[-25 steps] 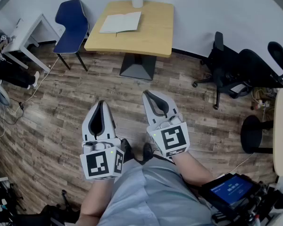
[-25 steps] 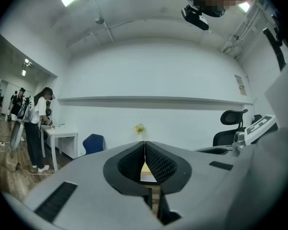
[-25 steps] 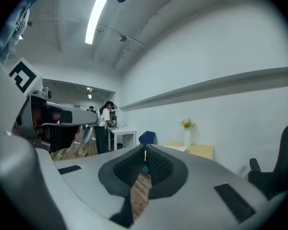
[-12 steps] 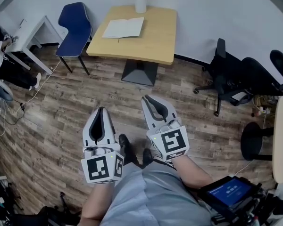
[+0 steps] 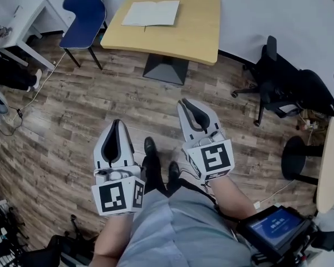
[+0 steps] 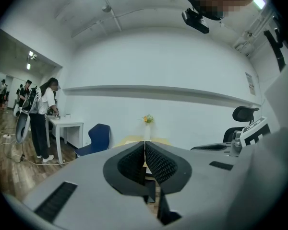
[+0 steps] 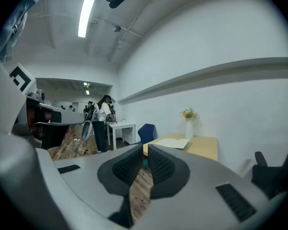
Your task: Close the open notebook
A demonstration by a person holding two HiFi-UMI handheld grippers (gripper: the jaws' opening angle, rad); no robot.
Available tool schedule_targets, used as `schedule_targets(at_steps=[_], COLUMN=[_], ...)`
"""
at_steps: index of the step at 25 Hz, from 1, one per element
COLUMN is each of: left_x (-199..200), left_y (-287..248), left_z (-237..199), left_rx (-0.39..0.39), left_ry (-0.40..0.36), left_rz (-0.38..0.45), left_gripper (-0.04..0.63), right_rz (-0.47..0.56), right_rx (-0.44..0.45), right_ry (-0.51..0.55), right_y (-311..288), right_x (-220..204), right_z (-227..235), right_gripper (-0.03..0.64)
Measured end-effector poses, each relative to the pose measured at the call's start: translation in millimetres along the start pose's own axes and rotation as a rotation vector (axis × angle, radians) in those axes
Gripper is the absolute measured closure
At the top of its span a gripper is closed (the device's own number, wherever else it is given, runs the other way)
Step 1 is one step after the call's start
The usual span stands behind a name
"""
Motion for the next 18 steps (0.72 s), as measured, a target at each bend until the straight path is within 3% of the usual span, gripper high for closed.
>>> schedule_targets(at_steps=[6, 18], left_x=[-8, 33], left_y=[-39, -112], left_z=[-35, -99], left_rx=[-0.029, -0.085], left_ry=[-0.008, -0.045], left_rz=[-0.029, 0.104], left_gripper=[0.575, 0.575], right_rz=[-0.041, 0.074], right_rx=[-0.009, -0.066], right_ry=[-0.017, 0.023], right_y=[-51, -132], right_x=[-4, 57], right_z=[-11, -21], right_gripper=[0.565, 0.565])
Point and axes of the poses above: the fingertips, and each gripper's own axes: y backward along the fingers, z to its right, x out of its top, the point moved 9 cm from there along y, backward along the fingers, and after that the axes turned 13 degrees about -y, right-handed, at the moved point
